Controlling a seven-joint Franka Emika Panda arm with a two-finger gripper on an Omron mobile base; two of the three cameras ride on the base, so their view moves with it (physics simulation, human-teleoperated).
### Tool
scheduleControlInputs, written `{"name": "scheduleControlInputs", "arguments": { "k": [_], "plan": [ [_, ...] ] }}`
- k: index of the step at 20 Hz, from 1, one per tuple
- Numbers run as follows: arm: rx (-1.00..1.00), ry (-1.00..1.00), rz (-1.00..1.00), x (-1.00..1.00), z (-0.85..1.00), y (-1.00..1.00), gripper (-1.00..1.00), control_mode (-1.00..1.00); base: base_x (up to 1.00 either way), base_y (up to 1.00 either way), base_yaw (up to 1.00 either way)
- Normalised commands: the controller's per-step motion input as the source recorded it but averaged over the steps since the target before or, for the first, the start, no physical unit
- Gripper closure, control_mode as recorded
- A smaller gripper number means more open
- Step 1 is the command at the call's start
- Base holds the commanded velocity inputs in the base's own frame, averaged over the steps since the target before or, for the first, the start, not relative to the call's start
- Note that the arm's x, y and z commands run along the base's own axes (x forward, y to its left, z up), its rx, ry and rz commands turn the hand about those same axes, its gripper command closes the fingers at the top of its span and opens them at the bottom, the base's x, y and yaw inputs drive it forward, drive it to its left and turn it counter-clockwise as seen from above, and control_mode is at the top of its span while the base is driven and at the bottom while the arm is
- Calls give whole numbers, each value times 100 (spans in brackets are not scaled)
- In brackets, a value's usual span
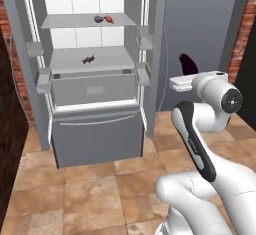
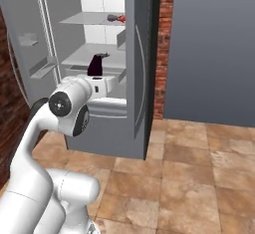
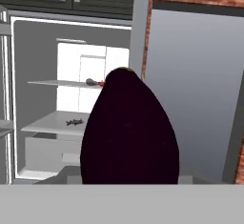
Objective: Place one eggplant and one fish in each tupperware on the nearby counter, to pack two identical lunches.
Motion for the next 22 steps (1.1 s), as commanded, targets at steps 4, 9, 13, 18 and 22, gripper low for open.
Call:
{"name": "scheduleControlInputs", "arguments": {
  "k": [4,9,13,18,22],
  "plan": [
    [0,0,0,0,0,0,100,100,4,-100,16],
    [0,0,0,0,0,0,100,100,0,-100,11],
    [0,0,0,0,0,0,100,100,0,-99,4],
    [0,0,0,0,0,0,100,100,4,-82,-23],
    [0,0,0,0,0,0,100,100,7,-69,-52]
  ]
}}
